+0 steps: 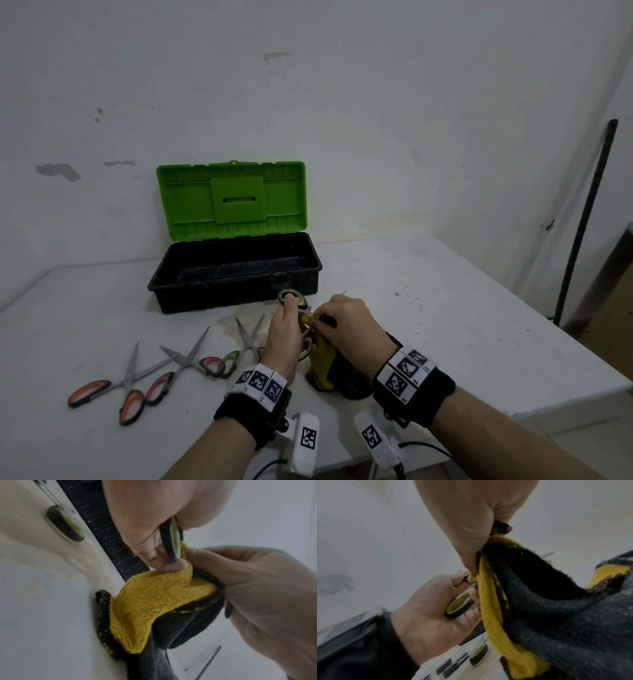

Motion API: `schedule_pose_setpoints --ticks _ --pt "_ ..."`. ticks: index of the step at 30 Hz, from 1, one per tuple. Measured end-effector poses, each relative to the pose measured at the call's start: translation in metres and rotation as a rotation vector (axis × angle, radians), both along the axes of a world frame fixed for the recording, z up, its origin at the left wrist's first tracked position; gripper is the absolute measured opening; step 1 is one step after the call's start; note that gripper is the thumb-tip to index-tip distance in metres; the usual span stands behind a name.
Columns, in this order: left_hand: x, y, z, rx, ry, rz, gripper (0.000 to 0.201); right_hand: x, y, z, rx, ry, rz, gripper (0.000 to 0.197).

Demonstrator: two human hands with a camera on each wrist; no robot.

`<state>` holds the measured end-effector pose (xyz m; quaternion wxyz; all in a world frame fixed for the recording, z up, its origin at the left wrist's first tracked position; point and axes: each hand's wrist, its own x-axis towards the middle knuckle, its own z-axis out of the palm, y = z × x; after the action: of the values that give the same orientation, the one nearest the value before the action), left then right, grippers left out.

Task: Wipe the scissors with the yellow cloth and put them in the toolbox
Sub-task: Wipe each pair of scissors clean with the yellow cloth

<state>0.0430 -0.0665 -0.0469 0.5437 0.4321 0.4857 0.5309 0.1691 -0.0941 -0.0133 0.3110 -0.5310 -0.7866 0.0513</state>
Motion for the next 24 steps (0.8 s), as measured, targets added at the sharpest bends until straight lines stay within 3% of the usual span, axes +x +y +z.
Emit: schedule_pose_setpoints --ticks 6,11,17,24 --pt "-0.002 0.001 0.005 -0.008 -0.043 -0.032 0.054 -0.005 -0.007 -0.005 0.057 -0.016 0.087 0.012" --pt "-0.008 0.002 0.003 -0.025 -0.120 0.005 0.055 0.014 0.002 -0.003 0.096 0.088 -0.050 0.014" --pt "-0.003 0.004 0.003 -0.018 -0.122 -0.064 0.055 0.005 0.000 -0.007 0.068 0.064 0.016 0.012" --pt "-0.003 0.002 0.002 0.094 0.003 -0.170 0.019 0.016 0.008 -0.009 0.052 0.106 -0.116 0.012"
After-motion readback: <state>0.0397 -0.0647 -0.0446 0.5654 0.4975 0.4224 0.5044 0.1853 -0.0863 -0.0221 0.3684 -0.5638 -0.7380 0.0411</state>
